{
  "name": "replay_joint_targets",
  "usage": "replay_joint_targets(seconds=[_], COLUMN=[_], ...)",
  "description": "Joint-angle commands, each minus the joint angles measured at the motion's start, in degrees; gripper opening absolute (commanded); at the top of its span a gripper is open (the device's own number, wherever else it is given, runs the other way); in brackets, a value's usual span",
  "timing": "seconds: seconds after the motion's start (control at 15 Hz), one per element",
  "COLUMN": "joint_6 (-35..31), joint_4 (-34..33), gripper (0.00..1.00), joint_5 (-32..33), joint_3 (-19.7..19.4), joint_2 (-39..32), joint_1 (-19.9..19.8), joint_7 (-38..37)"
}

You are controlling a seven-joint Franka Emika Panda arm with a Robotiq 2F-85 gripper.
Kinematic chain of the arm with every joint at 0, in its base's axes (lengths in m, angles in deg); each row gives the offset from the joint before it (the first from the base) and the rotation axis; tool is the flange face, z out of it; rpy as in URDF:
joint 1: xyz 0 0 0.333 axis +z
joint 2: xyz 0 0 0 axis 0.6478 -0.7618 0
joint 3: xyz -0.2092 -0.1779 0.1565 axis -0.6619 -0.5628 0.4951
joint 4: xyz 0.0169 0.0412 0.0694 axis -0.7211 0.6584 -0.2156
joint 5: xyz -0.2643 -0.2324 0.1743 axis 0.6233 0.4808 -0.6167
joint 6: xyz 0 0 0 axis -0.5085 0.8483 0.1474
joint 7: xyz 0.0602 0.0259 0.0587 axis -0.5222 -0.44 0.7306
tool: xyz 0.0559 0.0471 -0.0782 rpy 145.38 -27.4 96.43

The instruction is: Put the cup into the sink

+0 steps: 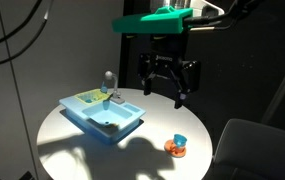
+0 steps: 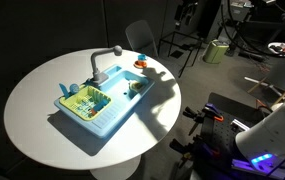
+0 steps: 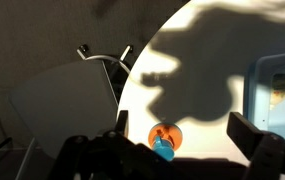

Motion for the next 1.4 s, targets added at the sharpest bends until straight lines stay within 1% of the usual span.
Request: replay_joint_targets(seconds=[0.0, 0.2, 0.47, 0.73, 0.93, 1.07, 1.2, 1.27, 1.33], joint_6=[0.22, -1.47, -3.95, -6.36, -7.81, -7.83, -7.35, -8.15, -8.15], joint_4=[-1.30, -3.39, -7.01, -10.84, -14.36, -17.27, -19.83, -15.52, -16.21], gripper=[1.00, 1.00, 1.00, 1.00, 1.00, 1.00, 1.00, 1.00, 1.00], joint_5=[-0.78, -1.50, -4.48, -7.09, -7.87, -7.93, -7.33, -6.19, -6.16], joint_3=[0.66, 0.47, 0.61, 1.58, 2.83, 3.84, 4.46, 4.58, 4.84], joint_2=[-1.92, -4.73, -9.52, -15.07, -19.93, -23.31, -25.78, -22.61, -23.60], joint_1=[-0.72, -1.03, -1.94, -3.29, -4.51, -5.45, -6.00, -5.66, -5.86], joint_7=[2.22, 4.27, 9.19, 14.45, 17.03, 17.45, 15.58, 14.90, 14.85])
